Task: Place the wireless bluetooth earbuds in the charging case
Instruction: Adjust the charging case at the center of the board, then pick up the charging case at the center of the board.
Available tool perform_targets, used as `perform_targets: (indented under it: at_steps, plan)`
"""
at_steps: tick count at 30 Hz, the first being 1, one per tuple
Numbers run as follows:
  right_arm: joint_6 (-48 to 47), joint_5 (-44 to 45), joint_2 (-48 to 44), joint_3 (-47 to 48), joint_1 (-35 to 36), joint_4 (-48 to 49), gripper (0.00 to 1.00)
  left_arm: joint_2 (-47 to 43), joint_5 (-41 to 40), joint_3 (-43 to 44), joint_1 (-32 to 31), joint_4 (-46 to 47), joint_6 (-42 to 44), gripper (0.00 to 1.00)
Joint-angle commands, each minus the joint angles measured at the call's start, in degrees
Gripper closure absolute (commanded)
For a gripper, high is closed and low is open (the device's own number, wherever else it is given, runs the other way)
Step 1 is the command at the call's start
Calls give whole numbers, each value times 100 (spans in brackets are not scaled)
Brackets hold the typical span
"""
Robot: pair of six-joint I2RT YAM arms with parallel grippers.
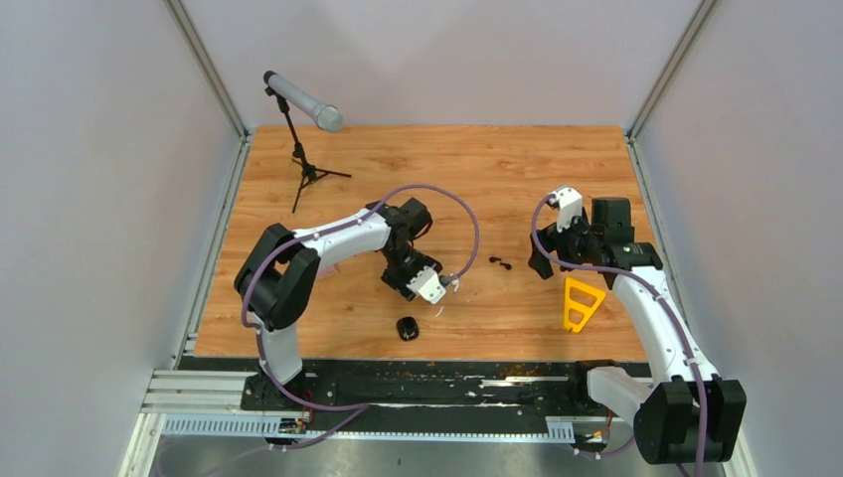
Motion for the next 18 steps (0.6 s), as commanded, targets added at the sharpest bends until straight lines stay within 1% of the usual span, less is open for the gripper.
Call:
perform_targets:
  at_steps: [1,5,7,9,12,13,15,17,18]
  plan:
    - [-2,0,-127,-64,-20,121,11,83,294,-71,-126,-74,1487,32]
    - [-109,-21,-177,-119,-19,32,10,-171,260,-207,-207,651,537,21]
    - [-266,-284,-148,-84,-25,-79,8,-477,139,-259,-205,879,-11,18]
    - [-928,-909,-91,1,-24,-323,8,-961,54,-393,-121,874,-455,12]
    - [-2109,-1858,67,145,18,-641,9,-1912,195,-810,80,861,-1147,10]
    - [-2449,-2021,159,206,105,-684,8,-2213,185,-948,137,968,-1544,9]
    - [-2965,-2080,466,379,386,-683,7,-2787,25,-1218,287,1368,-2667,7]
    - [-3457,-2058,952,706,797,-751,8,-3162,-614,-1389,444,1904,-4391,1]
    - [-3698,-2041,1245,924,1021,-781,11,-3242,-814,-1379,584,1935,-5175,0]
